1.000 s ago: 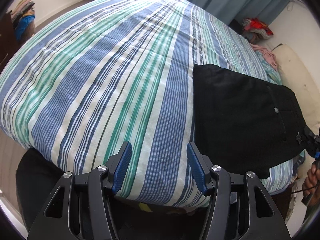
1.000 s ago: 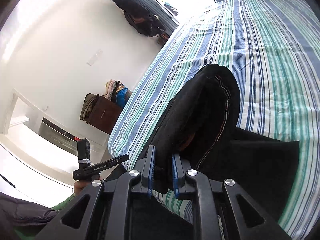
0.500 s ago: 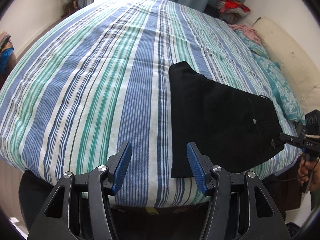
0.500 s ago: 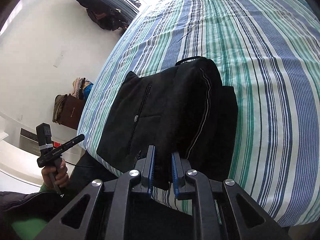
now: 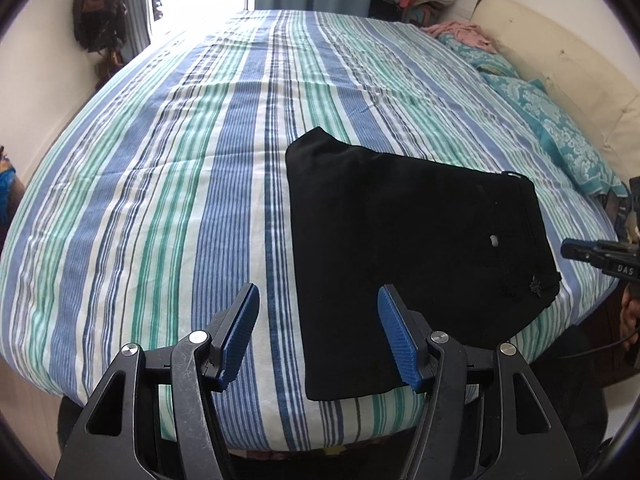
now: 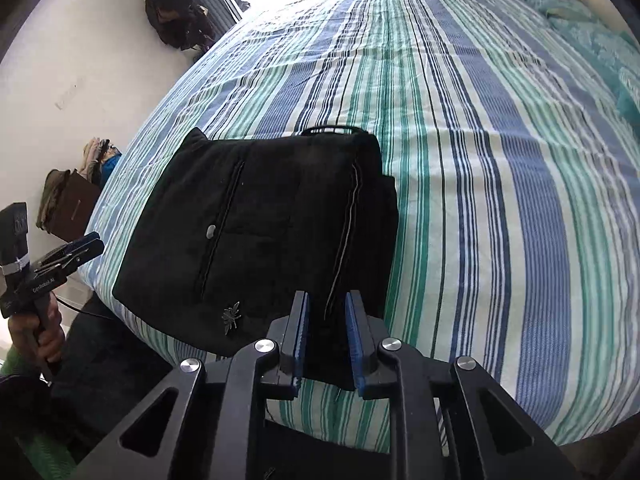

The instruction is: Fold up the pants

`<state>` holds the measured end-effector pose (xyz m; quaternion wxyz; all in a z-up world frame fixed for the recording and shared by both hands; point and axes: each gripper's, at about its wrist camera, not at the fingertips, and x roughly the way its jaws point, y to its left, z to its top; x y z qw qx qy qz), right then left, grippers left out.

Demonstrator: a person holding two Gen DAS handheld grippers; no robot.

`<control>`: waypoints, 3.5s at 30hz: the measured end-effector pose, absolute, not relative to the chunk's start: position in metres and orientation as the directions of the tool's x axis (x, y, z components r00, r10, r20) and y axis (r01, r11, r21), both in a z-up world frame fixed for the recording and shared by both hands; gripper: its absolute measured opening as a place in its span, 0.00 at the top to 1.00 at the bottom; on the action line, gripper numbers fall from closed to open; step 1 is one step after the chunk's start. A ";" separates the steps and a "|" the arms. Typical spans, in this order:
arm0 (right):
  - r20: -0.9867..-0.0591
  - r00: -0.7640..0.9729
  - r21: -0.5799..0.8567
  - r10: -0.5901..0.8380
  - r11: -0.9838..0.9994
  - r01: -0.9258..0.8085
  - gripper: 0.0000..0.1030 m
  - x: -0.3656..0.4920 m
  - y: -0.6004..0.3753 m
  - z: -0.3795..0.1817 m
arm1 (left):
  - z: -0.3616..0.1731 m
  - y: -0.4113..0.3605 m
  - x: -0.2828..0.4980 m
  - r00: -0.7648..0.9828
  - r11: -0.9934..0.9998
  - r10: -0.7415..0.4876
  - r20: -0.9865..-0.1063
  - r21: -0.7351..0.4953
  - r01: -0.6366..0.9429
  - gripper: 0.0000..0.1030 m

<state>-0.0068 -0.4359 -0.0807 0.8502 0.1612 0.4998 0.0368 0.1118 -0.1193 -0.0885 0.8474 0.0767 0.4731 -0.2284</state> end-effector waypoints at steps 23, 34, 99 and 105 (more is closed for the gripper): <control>-0.811 0.550 0.219 0.199 0.975 -0.029 0.86 0.098 -0.397 -0.075 | -0.124 -0.169 0.146 0.396 0.826 -0.213 -0.893 0.052 0.561 0.23; -0.748 0.614 0.354 0.254 0.934 0.046 0.88 0.011 -0.393 -0.060 | -0.100 -0.140 0.134 0.385 0.875 -0.269 -0.883 -0.057 0.482 0.20; -0.862 0.498 0.271 0.097 0.917 0.292 0.17 -0.057 -0.422 -0.133 | -0.108 -0.124 0.111 0.384 0.848 -0.234 -0.893 0.006 0.530 0.11; -0.707 0.613 0.579 0.352 0.786 0.216 0.16 -0.054 -0.460 -0.122 | -0.130 -0.094 0.161 0.221 0.870 -0.398 -0.891 -0.290 0.398 0.11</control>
